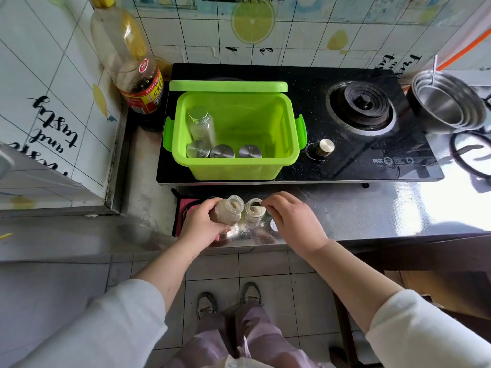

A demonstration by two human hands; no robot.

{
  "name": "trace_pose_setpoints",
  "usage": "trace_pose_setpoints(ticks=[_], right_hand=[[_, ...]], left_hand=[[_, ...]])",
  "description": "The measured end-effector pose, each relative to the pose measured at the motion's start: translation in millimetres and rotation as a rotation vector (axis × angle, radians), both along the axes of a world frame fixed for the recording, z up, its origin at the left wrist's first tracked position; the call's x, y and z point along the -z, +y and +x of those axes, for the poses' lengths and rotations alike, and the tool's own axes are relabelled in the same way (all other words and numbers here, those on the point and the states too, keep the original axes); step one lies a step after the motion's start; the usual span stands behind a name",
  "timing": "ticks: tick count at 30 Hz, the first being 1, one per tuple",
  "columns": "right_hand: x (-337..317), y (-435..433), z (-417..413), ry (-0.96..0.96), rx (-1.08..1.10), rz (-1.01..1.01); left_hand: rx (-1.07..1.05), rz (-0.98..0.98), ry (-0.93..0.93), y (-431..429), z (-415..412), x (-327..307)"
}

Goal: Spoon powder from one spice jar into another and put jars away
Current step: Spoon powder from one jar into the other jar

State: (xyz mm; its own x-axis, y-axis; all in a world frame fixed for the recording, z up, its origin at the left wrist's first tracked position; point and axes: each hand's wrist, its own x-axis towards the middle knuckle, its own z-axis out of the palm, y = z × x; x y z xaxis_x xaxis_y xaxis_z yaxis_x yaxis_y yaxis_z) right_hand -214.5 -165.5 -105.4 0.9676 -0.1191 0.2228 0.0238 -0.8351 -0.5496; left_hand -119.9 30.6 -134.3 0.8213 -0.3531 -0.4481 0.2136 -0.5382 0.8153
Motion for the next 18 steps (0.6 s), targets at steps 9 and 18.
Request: trace_pose_setpoints(ticks=[9, 18], right_hand=[[-5.9, -4.1, -9.6, -0.084, 0.090, 0.085], [-33.3, -9.4, 4.1, -0.008, 0.716, 1.115]], left_hand=[[-0.019, -0.023, 0.016, -0.8, -3.7, 2.1], [-0.024, 0.025, -0.035, -2.5, -3.7, -0.7]])
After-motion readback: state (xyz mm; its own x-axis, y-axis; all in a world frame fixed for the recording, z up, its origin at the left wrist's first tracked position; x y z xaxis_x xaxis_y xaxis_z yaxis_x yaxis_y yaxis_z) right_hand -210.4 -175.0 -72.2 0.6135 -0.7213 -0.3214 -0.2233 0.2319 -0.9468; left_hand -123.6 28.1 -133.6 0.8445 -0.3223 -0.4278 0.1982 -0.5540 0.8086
